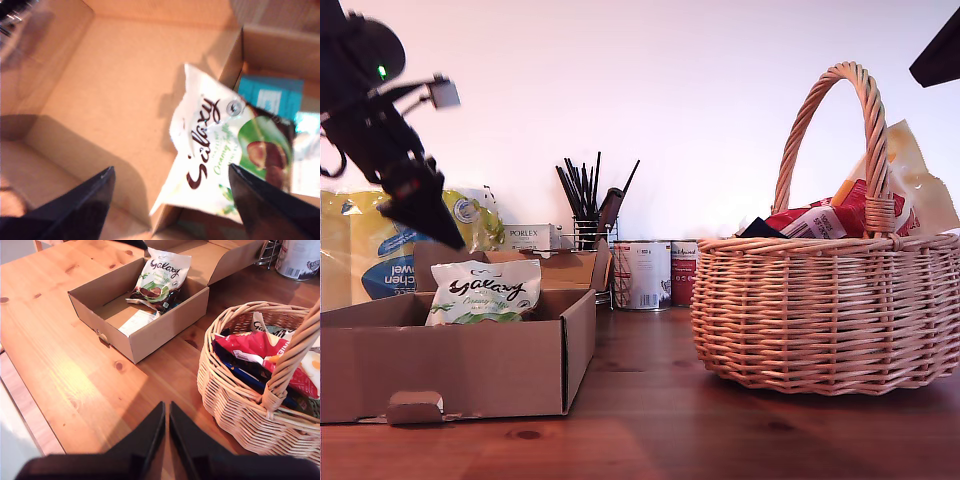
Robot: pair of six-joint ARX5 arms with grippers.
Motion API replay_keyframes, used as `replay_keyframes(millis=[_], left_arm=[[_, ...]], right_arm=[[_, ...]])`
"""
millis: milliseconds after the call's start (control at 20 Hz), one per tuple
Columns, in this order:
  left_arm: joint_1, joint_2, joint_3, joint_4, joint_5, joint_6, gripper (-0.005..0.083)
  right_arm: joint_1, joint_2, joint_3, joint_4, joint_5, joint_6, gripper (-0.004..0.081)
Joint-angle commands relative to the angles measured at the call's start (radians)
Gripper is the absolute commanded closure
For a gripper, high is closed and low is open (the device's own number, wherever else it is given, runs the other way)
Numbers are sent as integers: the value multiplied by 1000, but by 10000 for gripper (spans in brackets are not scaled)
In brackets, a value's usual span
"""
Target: Move the bags of Easter eggs from the cardboard box on the left into the woven basket on the right side.
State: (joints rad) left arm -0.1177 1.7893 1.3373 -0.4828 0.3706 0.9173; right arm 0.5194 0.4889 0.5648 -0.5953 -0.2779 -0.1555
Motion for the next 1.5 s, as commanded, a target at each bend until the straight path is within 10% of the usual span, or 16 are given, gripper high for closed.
replay_keyframes(millis=[0, 1450], left_arm=[[-14, 47, -7, 17, 2, 9, 117], [-171, 127, 47, -254, -148, -31, 219]], right_arm=[[4, -1, 6, 8, 0, -1, 783], [3, -1, 6, 11, 0, -1, 783]])
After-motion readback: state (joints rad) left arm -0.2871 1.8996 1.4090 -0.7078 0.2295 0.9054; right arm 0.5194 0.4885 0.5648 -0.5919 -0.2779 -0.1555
